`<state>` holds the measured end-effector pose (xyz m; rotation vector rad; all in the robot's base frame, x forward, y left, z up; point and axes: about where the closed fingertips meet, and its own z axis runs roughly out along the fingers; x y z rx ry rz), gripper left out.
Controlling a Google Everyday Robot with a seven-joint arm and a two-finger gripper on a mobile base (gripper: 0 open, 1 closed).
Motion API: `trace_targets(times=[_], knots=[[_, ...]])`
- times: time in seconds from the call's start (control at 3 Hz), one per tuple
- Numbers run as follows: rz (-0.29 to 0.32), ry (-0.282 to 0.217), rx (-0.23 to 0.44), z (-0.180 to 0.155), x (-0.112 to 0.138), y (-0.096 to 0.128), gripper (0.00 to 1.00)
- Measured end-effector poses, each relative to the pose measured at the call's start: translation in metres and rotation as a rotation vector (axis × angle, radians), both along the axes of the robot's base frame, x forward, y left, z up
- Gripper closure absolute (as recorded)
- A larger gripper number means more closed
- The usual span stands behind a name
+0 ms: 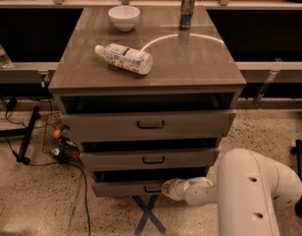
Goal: Close bottom drawer
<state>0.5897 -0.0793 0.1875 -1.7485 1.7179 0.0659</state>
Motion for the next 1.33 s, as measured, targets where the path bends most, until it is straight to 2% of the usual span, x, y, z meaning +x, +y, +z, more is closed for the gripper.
trace_targets(times=[0.67, 1.0, 1.33], knots=[[0.003, -0.054, 0.015, 0.01, 0.018, 0.003, 1.0], [-0.008, -0.042, -0.003, 0.013, 0.012, -0.014, 1.0], [-0.063, 0.026, -0.087, 0.028, -0.019, -0.081, 1.0]])
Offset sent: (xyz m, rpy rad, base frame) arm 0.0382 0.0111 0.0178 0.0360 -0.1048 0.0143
